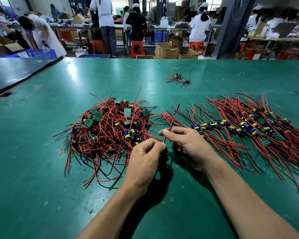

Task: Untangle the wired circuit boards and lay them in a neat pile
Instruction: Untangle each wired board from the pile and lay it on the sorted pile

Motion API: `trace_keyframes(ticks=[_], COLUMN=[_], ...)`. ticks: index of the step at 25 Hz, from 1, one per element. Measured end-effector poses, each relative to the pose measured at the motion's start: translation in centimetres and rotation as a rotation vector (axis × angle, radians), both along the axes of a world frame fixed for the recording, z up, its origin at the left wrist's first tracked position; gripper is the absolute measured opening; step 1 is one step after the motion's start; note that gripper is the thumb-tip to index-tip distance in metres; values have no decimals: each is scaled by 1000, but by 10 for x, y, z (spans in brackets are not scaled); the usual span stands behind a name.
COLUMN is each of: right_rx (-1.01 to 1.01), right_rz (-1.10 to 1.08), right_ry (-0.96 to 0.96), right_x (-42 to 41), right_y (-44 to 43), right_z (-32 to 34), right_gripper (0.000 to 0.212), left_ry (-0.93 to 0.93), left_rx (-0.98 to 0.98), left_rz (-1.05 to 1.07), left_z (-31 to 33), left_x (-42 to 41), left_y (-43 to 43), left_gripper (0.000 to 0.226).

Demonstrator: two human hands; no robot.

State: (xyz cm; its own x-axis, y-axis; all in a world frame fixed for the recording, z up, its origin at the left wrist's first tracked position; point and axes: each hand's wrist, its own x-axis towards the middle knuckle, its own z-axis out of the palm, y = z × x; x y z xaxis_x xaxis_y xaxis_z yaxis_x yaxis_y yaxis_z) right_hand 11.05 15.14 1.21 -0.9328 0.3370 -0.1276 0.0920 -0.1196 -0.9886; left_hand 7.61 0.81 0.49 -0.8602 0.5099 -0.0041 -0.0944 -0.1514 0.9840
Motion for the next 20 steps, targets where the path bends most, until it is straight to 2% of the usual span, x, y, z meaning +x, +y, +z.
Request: trace_keyframes(ticks=[2,7,10,12,15,17,20], right_rx=[130,110,-16,-143,-139,-116,-82], right_rz=[-123,-376,-281,-81,184,112,-166], right_ry=[47,166,143,64,-24,-37,26], right_x=[-2,-5,-6,-4,2,1,-5], right_y=[2,15,17,15,6,5,9], right_z=[-2,-7,-6,-5,-4,-4,-6], right_gripper=[20,28,23,29,22,20,14], left_ry=[12,48,-35,-74,-76,-50,3], left_rx=[-29,-107,-45,-5,22,-17,-64], left_rz=[-9,-84,-74,-72,-80,-57,-69], left_z=[1,6,8,9,10,9,7], left_x=[1,2,2,1,1,0,1], left_y=[1,0,0,-1,-3,-3,-4], left_gripper=[22,24,25,23,21,22,24])
